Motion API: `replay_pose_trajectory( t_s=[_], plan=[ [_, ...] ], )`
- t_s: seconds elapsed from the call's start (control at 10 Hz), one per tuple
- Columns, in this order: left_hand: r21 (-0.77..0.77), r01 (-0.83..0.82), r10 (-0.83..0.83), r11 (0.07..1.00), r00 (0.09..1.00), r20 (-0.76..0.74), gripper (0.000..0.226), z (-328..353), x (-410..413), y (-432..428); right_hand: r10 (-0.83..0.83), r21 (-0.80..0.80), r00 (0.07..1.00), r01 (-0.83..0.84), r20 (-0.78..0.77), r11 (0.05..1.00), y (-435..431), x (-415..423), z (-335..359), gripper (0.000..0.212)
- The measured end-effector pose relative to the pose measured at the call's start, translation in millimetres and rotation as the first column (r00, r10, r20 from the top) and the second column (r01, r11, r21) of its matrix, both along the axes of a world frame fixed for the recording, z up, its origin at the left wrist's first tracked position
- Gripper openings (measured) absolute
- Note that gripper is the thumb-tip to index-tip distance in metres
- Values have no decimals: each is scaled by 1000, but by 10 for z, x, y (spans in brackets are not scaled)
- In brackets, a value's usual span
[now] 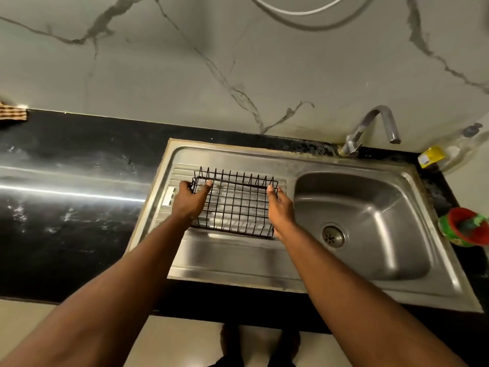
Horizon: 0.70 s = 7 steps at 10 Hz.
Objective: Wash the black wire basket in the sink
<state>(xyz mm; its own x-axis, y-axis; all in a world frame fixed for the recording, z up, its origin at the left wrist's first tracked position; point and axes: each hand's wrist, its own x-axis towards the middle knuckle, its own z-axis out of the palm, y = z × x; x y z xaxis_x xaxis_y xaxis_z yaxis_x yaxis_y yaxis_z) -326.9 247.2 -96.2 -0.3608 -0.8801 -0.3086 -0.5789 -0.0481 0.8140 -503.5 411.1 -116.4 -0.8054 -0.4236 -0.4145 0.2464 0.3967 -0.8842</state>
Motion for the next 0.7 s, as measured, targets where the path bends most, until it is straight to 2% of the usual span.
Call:
replay_pose_trajectory(
  t_s=[0.2,0.3,0.4,0.5,0.7],
  plan=[
    [-7,8,-8,1000,1000,16,82,-89,80,43,-13,18,1000,13,4,1000,-2,40,-7,73],
    [6,19,-19,1000,1000,22,85,-95,61,20,21,57,1000,-20,-20,998,30,11,2,74],
    [-11,48,-46,999,993,105,87,-42,35,16,134,154,990,-125,-50,980,60,-35,61,70],
    [-117,78,-56,990,981,183,79,56,-52,40,216,199,971,-192,-106,961,88,-151,81,60],
    [-395,270,-142,878,936,323,84,311,-318,310,294,246,927,-237,-230,940,219,-311,417,57]
  ],
)
